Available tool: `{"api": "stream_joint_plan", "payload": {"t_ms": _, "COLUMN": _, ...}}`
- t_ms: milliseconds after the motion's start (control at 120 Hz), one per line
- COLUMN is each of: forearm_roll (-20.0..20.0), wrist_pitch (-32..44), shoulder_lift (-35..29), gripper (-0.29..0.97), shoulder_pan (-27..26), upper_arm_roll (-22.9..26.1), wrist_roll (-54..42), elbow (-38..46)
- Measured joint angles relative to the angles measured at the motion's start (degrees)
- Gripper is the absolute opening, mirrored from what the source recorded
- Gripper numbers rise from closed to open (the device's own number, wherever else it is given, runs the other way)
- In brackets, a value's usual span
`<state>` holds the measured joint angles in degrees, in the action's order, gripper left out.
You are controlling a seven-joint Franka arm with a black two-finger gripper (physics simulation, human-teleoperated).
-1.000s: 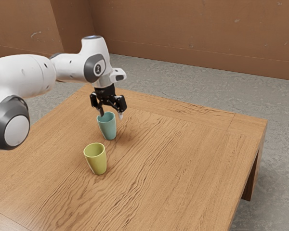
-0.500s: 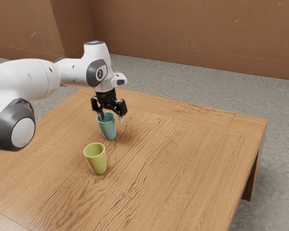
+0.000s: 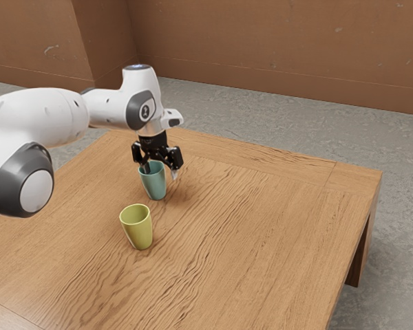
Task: Place the left cup onto the right cup
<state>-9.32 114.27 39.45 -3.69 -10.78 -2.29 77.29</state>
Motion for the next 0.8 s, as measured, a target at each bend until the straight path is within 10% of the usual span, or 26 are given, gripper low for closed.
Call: {"api": "stream_joint_plan", "payload": {"t_ms": 800, "forearm_roll": 0.4, "wrist_pitch": 1.3, "shoulder_lift": 0.6, "gripper": 0.48, "shoulder_pan": 0.1, "upper_arm_roll": 0.1, "wrist_roll": 0.6, "elbow": 0.7}}
